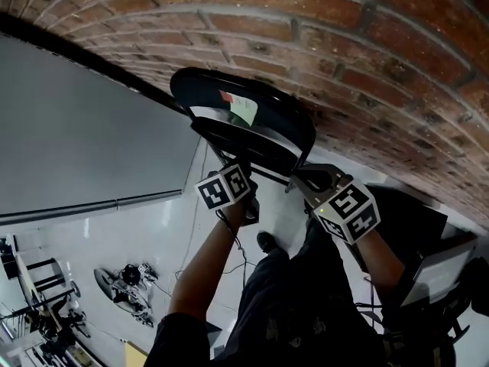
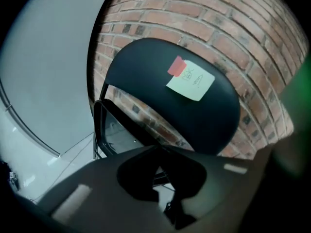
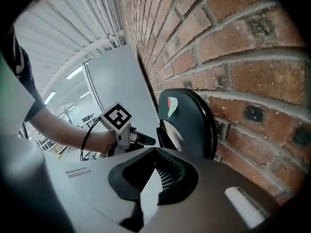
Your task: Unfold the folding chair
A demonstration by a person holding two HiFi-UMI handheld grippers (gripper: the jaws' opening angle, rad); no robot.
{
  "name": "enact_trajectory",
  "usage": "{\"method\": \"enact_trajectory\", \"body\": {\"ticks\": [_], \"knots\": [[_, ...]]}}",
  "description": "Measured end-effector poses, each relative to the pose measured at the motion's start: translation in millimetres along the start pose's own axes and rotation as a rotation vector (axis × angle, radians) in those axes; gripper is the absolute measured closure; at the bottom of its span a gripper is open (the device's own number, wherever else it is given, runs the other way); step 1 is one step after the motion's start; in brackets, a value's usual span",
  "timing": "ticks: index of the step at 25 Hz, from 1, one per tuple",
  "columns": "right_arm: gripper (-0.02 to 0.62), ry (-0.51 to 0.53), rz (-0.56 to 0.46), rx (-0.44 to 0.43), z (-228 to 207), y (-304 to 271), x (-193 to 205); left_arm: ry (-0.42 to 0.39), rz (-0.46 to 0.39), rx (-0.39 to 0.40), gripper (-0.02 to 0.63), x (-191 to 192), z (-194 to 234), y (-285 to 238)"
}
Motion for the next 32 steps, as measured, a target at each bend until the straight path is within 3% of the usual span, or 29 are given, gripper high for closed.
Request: {"method": "enact_trajectory", "body": {"ticks": [7,9,13,16,20,26,32], "knots": [[0.591,0.015,0.015,0.176,-49.4,3.3,4.6,0.027,0.047,0.006,0.587,2.0,-5.7,-28.3],[0.492,0.007,0.018,0.198,-58.5,2.7,5.7,0.043,0.072,0.035,0.520,5.1,-10.9,-34.9],[0.388,0.007,0.043,0.247,-75.5,-5.5,10.2,0.044,0.109,0.030,0.475,9.6,-15.0,-49.3],[0.345,0.019,0.054,0.276,-87.0,-13.7,11.1,0.068,0.135,0.028,0.325,11.5,-18.2,-62.1],[0.337,0.026,0.085,0.276,-97.2,-29.8,18.1,0.103,0.147,0.002,0.259,14.2,-15.4,-75.6],[0.342,0.047,0.126,0.245,-101.0,-53.3,29.4,0.099,0.136,-0.021,0.253,17.0,-14.4,-75.7],[0.399,0.126,0.168,0.249,-103.9,-68.3,35.6,0.176,0.150,-0.054,0.189,27.3,8.6,-79.3]]}}
Point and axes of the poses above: the fingertips, and each gripper's own axes: y backward along the fingers, z to its left, x out of its underside, the point moved 2 cm from there along y, backward along the fingers, and after that the axes turned 14 degrees about y, right-handed, at the moved point
